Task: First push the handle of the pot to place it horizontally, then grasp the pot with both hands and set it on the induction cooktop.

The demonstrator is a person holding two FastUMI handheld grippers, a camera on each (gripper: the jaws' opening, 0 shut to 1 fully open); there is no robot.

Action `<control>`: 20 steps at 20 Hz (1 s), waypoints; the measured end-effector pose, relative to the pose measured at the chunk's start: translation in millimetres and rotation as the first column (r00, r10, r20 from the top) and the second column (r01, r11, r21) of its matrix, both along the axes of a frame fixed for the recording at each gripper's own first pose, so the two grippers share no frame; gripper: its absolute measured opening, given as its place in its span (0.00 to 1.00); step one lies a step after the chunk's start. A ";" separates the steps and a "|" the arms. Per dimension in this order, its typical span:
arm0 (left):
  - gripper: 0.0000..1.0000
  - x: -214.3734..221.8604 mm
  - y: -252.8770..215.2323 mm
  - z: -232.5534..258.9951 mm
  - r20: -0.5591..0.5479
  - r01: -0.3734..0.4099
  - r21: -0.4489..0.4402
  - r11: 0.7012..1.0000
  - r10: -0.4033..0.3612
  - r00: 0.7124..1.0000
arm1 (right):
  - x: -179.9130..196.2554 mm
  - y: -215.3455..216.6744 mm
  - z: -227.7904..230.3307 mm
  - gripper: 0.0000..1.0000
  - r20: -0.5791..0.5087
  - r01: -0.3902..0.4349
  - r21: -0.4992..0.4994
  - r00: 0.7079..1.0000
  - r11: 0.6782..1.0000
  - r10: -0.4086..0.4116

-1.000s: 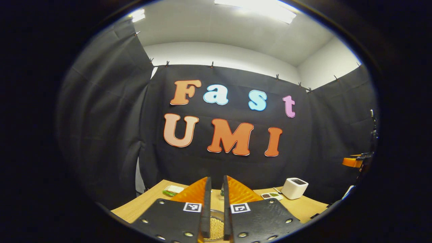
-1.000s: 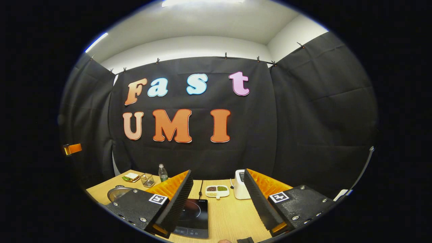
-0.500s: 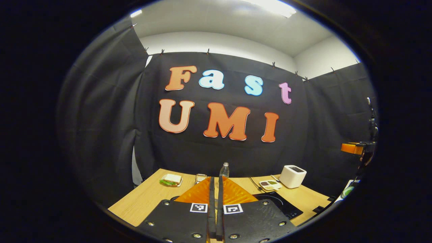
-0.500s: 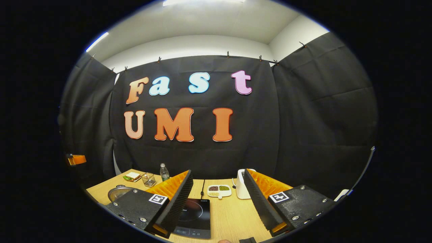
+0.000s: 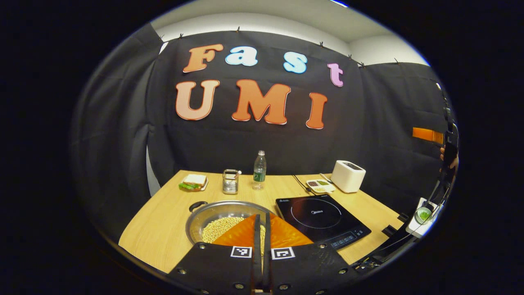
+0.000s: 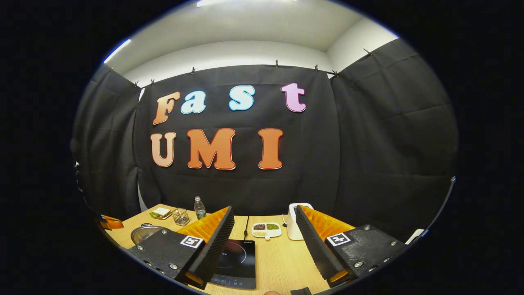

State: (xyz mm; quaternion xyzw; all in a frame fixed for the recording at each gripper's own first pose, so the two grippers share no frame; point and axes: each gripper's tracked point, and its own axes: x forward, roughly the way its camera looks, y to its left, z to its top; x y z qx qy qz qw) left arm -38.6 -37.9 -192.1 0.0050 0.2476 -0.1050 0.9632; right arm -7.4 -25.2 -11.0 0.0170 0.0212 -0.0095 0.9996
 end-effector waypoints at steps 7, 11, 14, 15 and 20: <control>0.02 -21.4 1.4 -66.7 -0.152 -0.011 -0.003 1.000 0.011 0.988 | 2.3 -9.6 -7.1 0.94 -0.008 0.017 -0.002 1.000 1.000 -0.017; 0.02 -37.0 2.2 -97.4 -0.227 -0.004 0.003 1.000 0.005 0.974 | 5.8 -11.1 -13.6 0.94 -0.020 0.021 -0.004 1.000 1.000 -0.022; 0.02 -46.9 -2.6 -114.8 -0.267 0.014 -0.002 1.000 -0.014 0.964 | 8.6 -10.1 -18.9 0.94 -0.031 0.023 -0.004 0.999 1.000 -0.023; 0.02 -48.9 -5.2 -120.3 -0.280 0.020 -0.005 1.000 -0.021 0.960 | 9.3 -9.8 -20.1 0.94 -0.032 0.024 -0.004 0.999 1.000 -0.024; 0.02 -63.3 -18.0 -146.0 -0.339 0.069 0.001 0.998 -0.065 0.938 | 11.1 -0.7 -27.0 0.94 -0.051 0.005 -0.012 0.999 1.000 -0.005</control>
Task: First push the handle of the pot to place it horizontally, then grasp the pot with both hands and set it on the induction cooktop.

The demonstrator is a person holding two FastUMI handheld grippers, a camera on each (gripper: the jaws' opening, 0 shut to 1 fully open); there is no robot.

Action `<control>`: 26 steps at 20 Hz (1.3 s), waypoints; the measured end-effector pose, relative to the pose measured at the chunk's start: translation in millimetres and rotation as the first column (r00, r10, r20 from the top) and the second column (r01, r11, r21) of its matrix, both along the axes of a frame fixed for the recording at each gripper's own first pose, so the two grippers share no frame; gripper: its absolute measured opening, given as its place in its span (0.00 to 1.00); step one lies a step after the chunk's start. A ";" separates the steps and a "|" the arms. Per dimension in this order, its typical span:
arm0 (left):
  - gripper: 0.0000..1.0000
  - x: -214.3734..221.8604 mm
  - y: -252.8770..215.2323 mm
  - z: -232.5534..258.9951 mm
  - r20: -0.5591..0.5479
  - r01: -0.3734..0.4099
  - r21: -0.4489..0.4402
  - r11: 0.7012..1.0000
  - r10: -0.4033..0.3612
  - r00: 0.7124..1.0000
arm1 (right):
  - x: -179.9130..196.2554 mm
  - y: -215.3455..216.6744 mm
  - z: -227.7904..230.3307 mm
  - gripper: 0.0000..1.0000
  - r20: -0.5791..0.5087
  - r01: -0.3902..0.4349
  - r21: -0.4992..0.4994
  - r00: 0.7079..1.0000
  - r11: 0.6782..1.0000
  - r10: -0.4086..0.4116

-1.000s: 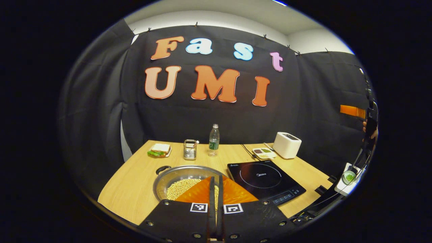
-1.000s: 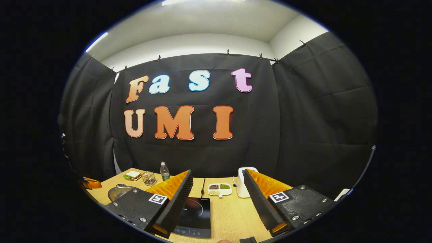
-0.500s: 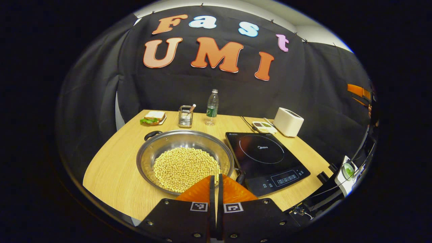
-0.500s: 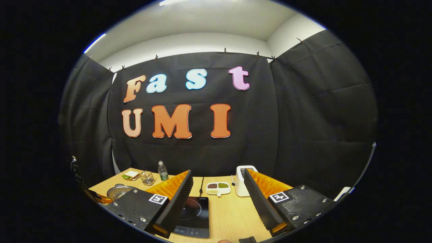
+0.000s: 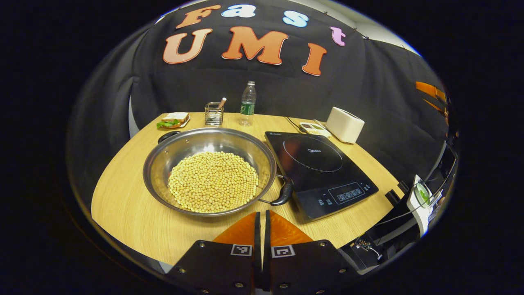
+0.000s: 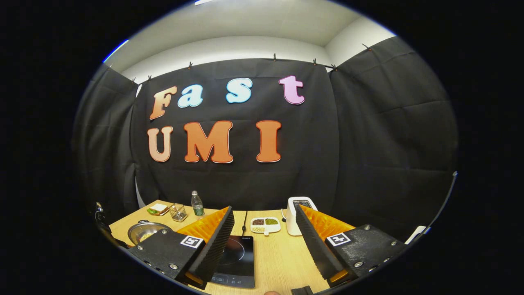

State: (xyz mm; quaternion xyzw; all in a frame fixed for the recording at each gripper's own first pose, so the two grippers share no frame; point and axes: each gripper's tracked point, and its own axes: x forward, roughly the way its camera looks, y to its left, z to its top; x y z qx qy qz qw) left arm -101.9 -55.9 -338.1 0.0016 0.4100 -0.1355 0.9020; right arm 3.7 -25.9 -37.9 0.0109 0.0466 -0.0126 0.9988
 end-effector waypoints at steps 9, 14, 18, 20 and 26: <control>0.02 -3.0 -32.4 -36.0 -0.096 0.061 -0.035 0.998 -0.064 0.993 | 4.5 -5.6 -10.0 0.94 -0.018 0.025 -0.032 1.000 0.999 -0.026; 0.02 20.3 -34.8 -41.7 -0.082 0.030 -0.037 0.999 -0.033 0.996 | 8.6 -13.5 -13.4 0.94 -0.022 0.040 -0.031 0.999 0.999 -0.040; 0.02 32.5 -40.6 -48.3 -0.098 -0.013 -0.085 0.996 0.004 0.995 | 16.6 -24.8 -19.4 0.94 -0.030 0.063 -0.039 0.998 0.997 -0.064; 0.04 39.8 -45.4 -52.9 -0.102 -0.019 -0.096 0.995 0.009 0.995 | 18.8 -30.7 -23.0 0.94 -0.035 0.073 -0.040 0.997 0.997 -0.074; 0.03 57.9 -57.9 -61.2 -0.092 0.009 -0.064 0.998 -0.014 0.996 | 25.8 -43.7 -29.5 0.94 -0.039 0.097 -0.048 0.994 0.994 -0.099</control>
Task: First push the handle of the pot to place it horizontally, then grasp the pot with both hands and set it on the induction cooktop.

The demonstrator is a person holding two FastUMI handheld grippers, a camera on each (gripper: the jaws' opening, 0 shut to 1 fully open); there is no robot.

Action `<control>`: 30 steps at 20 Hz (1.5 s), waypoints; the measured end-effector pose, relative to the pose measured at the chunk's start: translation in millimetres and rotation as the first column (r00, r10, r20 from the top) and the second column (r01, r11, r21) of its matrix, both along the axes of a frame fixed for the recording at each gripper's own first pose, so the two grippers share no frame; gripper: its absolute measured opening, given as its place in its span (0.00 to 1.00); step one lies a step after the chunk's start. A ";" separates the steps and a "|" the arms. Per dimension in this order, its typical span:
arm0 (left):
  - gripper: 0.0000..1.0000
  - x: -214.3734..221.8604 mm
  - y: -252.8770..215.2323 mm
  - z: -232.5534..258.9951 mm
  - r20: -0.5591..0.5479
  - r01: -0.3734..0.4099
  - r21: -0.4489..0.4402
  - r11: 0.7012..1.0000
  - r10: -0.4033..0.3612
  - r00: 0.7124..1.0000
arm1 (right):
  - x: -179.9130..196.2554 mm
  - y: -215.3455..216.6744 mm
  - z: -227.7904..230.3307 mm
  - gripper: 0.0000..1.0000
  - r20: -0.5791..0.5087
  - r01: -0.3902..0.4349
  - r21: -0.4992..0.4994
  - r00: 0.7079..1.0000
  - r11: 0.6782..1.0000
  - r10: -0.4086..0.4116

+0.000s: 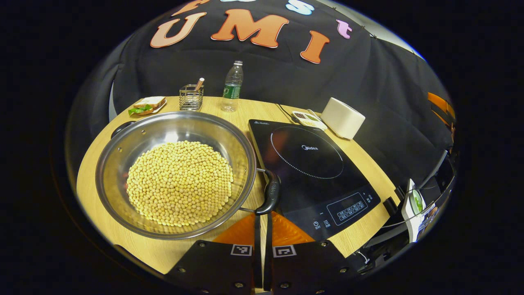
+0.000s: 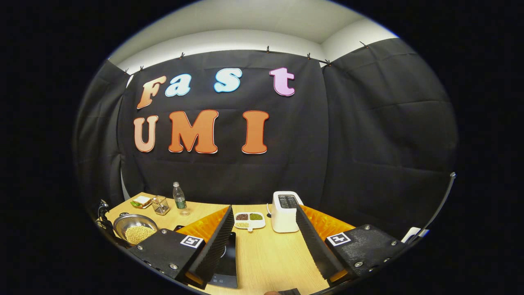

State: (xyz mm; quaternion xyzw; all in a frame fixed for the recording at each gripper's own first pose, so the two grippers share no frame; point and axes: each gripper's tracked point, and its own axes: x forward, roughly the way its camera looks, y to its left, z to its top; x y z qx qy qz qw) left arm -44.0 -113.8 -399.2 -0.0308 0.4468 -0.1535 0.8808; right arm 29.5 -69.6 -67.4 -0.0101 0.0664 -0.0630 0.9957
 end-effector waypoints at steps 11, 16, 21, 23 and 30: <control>0.03 33.7 -10.4 -12.0 -0.010 0.027 0.031 0.999 -0.027 1.000 | 22.5 -13.8 -16.1 0.94 -0.018 0.014 0.003 1.000 1.000 -0.013; 0.02 42.8 -13.8 -16.5 -0.018 0.042 0.033 0.999 -0.041 0.999 | 35.8 -13.4 -22.2 0.99 -0.030 0.011 0.013 1.000 1.000 -0.011; 0.04 52.4 -18.2 -18.7 -0.013 0.052 0.038 0.998 -0.052 0.999 | 44.4 -10.4 -28.4 0.99 -0.031 0.001 0.009 1.000 1.000 0.000; 0.04 55.9 -19.9 -19.8 -0.012 0.056 0.035 0.998 -0.055 0.998 | 46.8 -9.8 -27.4 0.99 -0.026 0.000 0.002 1.000 1.000 0.000; 0.04 64.8 -23.4 -21.5 -0.011 0.066 0.014 0.998 -0.066 0.998 | 54.7 -2.7 -25.6 0.94 -0.015 0.003 -0.033 1.000 0.999 -0.004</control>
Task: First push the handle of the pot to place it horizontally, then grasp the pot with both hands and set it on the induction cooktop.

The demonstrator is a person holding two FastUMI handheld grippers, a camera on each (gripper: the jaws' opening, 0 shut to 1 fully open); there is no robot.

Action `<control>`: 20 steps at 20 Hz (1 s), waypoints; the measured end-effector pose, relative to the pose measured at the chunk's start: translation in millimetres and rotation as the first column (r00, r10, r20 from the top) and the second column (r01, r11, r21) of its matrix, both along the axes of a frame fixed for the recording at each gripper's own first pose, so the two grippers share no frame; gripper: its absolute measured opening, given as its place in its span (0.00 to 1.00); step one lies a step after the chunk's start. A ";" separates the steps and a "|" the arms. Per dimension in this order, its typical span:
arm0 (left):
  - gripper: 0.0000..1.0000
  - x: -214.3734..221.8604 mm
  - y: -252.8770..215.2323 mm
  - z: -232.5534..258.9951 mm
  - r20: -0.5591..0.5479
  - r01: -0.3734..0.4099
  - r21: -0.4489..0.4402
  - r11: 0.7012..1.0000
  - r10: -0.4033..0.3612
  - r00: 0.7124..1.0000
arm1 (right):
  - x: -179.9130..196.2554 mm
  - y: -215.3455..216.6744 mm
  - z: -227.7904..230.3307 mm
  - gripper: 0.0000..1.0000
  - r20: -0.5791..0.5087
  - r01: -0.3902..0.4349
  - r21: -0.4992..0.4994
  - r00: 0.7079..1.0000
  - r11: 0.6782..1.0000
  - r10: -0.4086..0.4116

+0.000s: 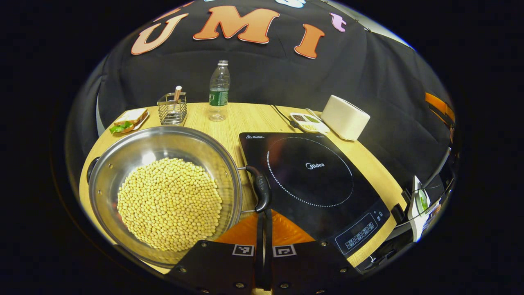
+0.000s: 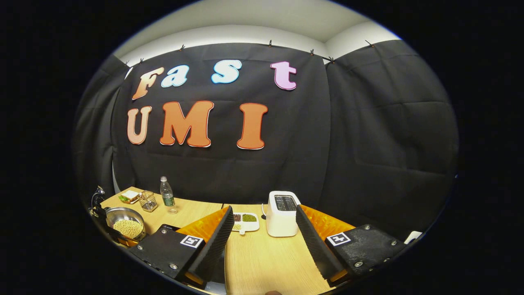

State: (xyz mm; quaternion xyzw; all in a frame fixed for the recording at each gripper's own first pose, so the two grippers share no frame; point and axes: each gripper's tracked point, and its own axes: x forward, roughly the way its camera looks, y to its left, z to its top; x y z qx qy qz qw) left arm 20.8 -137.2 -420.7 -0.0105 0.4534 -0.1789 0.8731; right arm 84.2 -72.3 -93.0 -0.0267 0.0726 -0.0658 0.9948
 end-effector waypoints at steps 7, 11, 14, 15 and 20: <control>0.02 3.7 -0.6 13.4 0.036 0.028 -0.021 0.999 -0.027 0.999 | 3.9 26.6 6.1 0.99 -0.001 -0.009 -0.006 1.000 1.000 0.009; 0.02 12.0 18.5 55.4 0.165 0.049 -0.013 0.999 -0.046 0.985 | 8.8 62.1 6.7 0.94 -0.002 -0.039 -0.013 0.999 0.999 0.039; 0.02 21.3 56.2 83.7 0.244 0.002 -0.022 1.000 0.003 0.970 | 13.6 102.3 -0.9 0.94 -0.016 -0.085 -0.003 0.996 0.996 0.085; 0.02 25.3 75.6 91.8 0.270 -0.026 -0.012 1.000 0.028 0.962 | 15.2 116.6 -5.1 0.94 -0.022 -0.104 0.004 0.994 0.995 0.104; 0.01 36.5 164.9 132.5 0.412 -0.135 0.028 0.990 0.112 0.904 | 30.2 193.5 -44.8 0.94 -0.105 -0.185 0.035 0.977 0.982 0.188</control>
